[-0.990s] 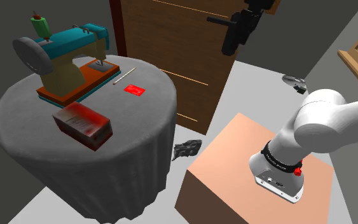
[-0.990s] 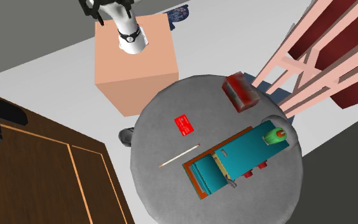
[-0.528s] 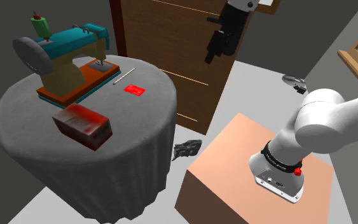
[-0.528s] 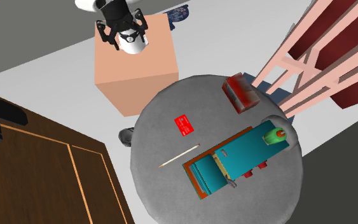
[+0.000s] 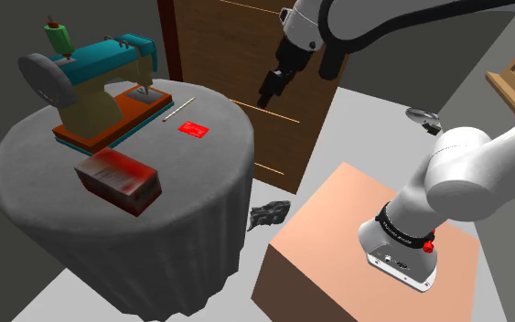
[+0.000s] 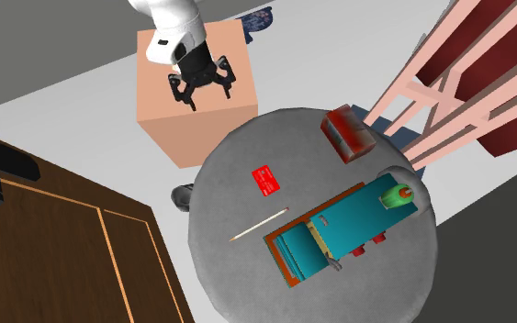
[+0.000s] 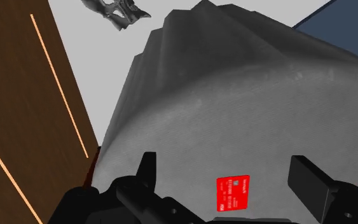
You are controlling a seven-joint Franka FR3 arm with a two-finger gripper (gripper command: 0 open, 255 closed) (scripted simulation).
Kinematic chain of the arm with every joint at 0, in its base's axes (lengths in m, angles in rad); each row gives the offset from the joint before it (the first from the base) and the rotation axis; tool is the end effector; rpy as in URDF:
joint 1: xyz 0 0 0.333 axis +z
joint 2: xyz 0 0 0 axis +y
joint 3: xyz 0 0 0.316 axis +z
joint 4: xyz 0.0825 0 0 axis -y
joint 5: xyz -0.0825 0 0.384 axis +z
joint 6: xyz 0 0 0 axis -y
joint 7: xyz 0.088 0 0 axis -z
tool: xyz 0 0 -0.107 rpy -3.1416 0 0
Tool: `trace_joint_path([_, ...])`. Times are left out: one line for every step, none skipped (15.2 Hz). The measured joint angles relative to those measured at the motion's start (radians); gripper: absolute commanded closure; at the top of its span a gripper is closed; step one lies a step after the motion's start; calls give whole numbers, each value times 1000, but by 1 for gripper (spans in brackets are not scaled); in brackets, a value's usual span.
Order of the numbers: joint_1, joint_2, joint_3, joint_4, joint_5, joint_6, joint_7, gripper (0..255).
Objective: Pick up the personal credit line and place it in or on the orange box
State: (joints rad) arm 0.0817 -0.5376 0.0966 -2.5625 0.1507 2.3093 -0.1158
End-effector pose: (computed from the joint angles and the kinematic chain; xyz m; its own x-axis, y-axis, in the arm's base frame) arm 0.3981 0.0762 0.4734 0.9407 0.1847 0.2845 0.2079 -0.9767 -0.0533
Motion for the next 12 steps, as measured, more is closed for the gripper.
trace_joint_path([6,23,11,-6,4,46,4,0])
trace_joint_path([9,63,17,2,6,93,1,0])
trace_joint_path([12,101,23,2,8,146,-3,0])
trace_joint_path([14,145,27,14,8,194,-7,0])
trace_joint_path([16,183,32,27,7,234,-9,0])
trace_joint_path([19,212,41,33,6,272,-6,0])
trace_joint_path([21,247,49,47,2,310,-4,0])
trace_joint_path([21,293,54,66,-3,351,-4,0])
trace_joint_path([22,341,63,82,-10,398,0,0])
trace_joint_path([23,375,72,94,-20,435,9,0])
trace_joint_path([23,407,81,109,-32,468,19,0])
trace_joint_path([23,443,85,120,-43,508,22,0])
